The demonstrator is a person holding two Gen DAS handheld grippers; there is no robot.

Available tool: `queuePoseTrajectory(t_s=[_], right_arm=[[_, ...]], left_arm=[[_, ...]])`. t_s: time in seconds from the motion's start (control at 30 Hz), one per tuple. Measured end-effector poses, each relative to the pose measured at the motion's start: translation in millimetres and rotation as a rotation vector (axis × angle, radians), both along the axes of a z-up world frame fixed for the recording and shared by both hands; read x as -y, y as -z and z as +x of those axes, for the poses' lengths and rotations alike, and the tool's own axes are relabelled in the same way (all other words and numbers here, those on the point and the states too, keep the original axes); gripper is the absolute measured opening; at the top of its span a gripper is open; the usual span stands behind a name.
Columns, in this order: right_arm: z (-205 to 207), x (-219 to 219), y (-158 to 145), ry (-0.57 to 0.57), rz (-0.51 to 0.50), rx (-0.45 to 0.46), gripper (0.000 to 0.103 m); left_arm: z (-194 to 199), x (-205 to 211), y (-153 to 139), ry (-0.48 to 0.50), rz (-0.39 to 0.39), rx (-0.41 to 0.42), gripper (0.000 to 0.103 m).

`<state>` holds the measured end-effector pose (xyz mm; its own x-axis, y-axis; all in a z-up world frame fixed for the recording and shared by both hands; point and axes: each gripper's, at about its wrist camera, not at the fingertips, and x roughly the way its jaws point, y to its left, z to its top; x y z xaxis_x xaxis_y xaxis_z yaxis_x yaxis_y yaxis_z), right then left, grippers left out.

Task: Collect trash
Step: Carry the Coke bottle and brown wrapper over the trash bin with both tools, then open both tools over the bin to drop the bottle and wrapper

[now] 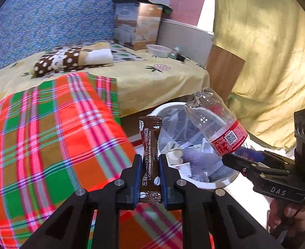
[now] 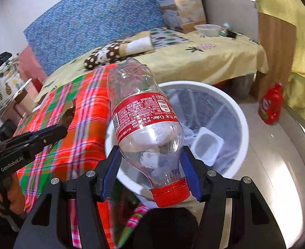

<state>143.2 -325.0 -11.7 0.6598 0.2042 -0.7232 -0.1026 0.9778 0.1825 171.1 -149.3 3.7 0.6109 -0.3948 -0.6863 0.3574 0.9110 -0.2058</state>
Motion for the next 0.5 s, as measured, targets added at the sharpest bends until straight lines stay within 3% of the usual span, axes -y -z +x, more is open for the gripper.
queuePoseTrajectory(t_s=[0.5], right_arm=[[8.2,26.4,10.9,0.096,-0.04,-0.046,0.061]], left_arm=[[30.4,51.1,22.0,0.092,0.021,-0.054,0.017]])
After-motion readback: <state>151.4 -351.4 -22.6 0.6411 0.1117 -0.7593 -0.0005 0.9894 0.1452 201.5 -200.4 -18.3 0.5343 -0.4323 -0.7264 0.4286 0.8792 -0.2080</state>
